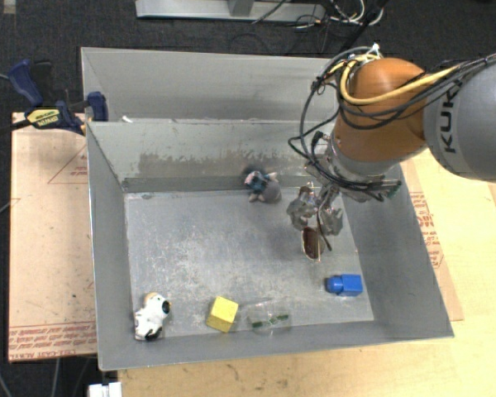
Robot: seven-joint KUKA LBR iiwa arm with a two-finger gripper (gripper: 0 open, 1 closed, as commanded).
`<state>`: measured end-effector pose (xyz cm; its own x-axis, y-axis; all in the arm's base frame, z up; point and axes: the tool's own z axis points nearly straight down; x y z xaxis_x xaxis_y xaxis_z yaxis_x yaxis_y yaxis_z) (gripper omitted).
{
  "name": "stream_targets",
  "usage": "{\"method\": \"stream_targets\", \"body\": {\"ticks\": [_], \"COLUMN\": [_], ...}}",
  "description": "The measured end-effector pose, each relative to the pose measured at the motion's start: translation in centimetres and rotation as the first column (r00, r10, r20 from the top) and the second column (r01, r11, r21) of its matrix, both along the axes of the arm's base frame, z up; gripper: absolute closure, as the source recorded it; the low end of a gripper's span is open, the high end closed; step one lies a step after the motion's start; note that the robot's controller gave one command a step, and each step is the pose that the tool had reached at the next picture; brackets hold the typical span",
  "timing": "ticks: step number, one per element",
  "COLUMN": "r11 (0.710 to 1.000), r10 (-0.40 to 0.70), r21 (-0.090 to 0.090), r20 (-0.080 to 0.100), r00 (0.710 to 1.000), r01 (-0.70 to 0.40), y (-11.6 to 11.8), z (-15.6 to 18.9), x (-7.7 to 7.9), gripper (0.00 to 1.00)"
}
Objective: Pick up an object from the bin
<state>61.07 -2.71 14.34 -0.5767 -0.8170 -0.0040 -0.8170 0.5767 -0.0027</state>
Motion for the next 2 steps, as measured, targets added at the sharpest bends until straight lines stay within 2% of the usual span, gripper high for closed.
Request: {"method": "stream_targets", "body": {"ticks": [2], "r11": [1.000], "r10": [-0.001], "r21": [0.000], "r20": [0.000], "r00": [1.000], "r01": [0.001], "y": [0.05], "z": [1.07], "x": [0.05], "gripper": [1.00]}}
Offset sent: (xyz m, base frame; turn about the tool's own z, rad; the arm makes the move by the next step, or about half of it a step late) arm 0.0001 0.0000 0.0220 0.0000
